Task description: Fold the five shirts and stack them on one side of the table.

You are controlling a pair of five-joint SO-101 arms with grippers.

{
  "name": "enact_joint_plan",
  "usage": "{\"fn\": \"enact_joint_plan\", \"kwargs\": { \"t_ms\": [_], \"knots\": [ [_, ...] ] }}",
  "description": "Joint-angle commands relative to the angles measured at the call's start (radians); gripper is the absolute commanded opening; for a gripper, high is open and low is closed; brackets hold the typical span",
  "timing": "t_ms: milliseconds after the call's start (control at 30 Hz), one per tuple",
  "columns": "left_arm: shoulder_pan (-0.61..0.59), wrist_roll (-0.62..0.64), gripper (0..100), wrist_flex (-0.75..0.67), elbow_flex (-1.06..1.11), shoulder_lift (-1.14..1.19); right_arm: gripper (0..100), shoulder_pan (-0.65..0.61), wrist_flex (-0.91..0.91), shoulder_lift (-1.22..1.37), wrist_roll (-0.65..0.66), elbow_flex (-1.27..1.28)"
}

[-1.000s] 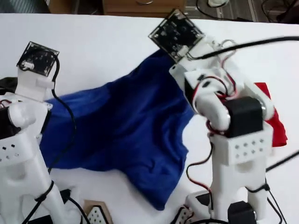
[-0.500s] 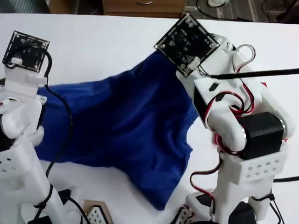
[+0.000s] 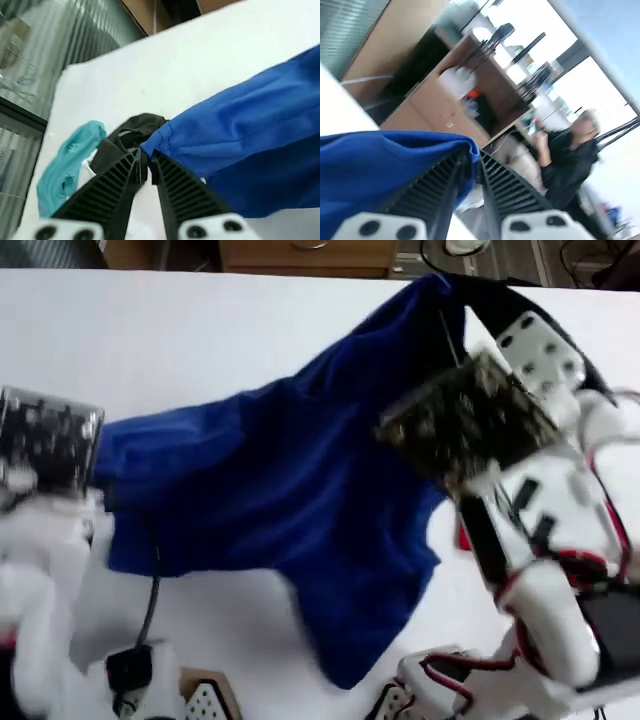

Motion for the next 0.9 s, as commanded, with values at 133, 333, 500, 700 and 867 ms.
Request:
{"fn": "enact_joint_plan", "kwargs": {
  "t_ms": [133,333,500,700,867],
  "knots": [
    [0.005,-0.002,3,0.005,0.090,-0.029,2.1,0.008,-0.002,-0.030,0.157,-0.060],
    [0.002,0.003,3,-0.123,0.206,-0.029,2.1,0.008,-0.088,-0.027,0.278,-0.060],
    [0.002,0.005,3,-0.112,0.104,-0.031,2.0,0.061,-0.185,-0.030,0.325,-0.058],
    [0.002,0.006,3,-0.017,-0.108,-0.031,2.0,0.079,-0.193,-0.036,0.367,-0.077],
    [0.002,0.006,3,-0.015,-0.145,-0.031,2.0,0.076,-0.193,-0.035,0.368,-0.121]
  ]
}}
